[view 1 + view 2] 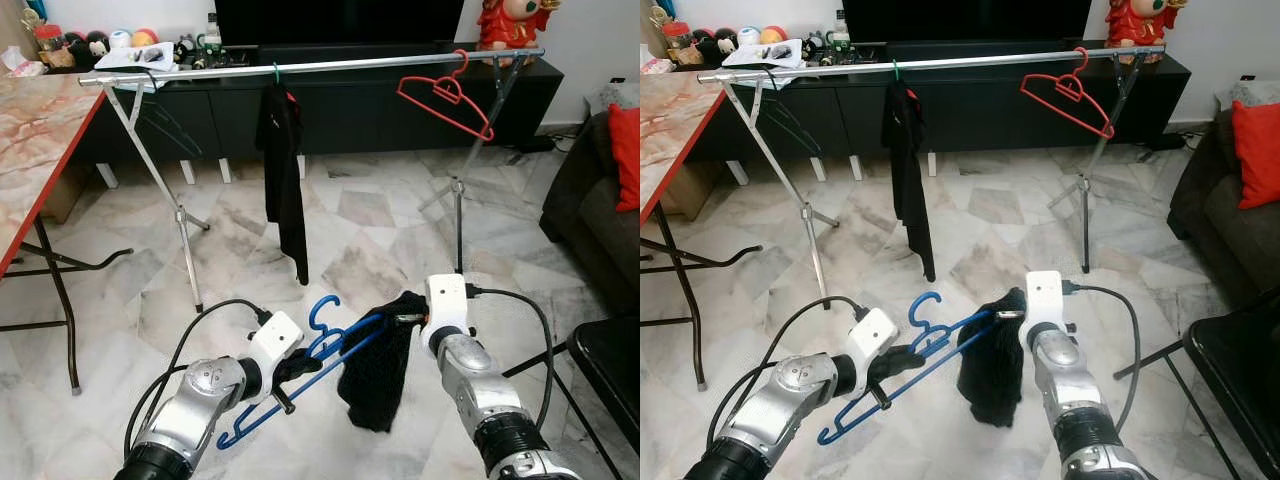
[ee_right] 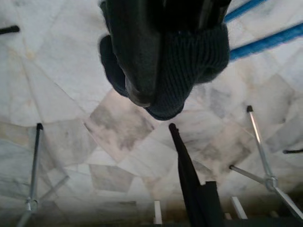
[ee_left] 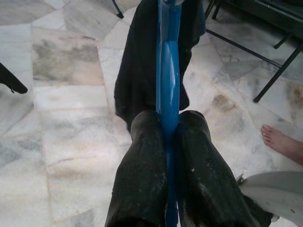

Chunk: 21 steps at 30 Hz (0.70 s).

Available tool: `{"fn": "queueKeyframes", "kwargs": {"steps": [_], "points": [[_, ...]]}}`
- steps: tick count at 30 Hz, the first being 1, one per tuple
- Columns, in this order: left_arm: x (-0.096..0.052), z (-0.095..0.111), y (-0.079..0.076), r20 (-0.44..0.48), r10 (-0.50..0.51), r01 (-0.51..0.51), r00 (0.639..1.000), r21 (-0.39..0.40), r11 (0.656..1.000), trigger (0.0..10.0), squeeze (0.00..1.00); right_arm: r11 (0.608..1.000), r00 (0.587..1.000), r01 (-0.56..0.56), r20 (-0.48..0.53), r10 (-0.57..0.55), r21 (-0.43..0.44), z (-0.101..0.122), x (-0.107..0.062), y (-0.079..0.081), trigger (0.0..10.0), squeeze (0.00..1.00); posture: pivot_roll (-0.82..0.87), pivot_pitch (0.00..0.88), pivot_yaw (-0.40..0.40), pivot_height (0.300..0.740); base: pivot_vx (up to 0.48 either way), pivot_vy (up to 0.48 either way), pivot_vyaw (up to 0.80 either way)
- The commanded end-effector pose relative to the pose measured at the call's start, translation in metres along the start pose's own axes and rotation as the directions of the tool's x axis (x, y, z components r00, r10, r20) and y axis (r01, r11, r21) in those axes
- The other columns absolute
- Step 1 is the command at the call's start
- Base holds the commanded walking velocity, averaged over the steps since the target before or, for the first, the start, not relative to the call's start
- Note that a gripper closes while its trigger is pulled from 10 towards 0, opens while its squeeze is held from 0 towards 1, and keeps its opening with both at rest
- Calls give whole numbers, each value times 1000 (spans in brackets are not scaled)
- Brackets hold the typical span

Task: Hang hanger

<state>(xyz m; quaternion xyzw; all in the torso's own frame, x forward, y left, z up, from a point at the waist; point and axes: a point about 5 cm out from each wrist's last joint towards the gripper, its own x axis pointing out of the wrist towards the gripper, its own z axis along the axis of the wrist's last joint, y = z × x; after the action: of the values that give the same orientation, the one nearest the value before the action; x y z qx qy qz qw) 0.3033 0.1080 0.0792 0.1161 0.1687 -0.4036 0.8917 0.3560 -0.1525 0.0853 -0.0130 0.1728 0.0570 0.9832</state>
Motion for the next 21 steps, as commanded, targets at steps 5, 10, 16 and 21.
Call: {"fn": "queueKeyframes", "kwargs": {"steps": [5, 10, 16, 21], "points": [[0, 5, 1, 32, 3, -4, 999, 14, 1000, 10000, 0, 991, 998, -16, 66, 7, 130, 23, -5, 5, 10000, 0, -17, 113, -13, 740, 0, 0, 0], [1, 4, -1, 26, -14, 14, 1000, 10, 1000, 10000, 0, 967, 992, -110, 92, 91, 230, 31, -18, 20, 10000, 0, -20, 113, -12, 740, 0, 0, 0], [2, 5, -1, 38, -5, 4, 999, 10, 1000, 10000, 0, 965, 977, -201, 103, 185, 167, 33, -33, 34, 10000, 0, -21, 112, -13, 740, 0, 0, 0], [4, 9, 1, 55, 32, -33, 998, 14, 999, 10000, 0, 983, 1000, -31, 5, 31, 182, 13, -28, 7, 10000, 0, -19, 108, -13, 740, 0, 0, 0]]}}
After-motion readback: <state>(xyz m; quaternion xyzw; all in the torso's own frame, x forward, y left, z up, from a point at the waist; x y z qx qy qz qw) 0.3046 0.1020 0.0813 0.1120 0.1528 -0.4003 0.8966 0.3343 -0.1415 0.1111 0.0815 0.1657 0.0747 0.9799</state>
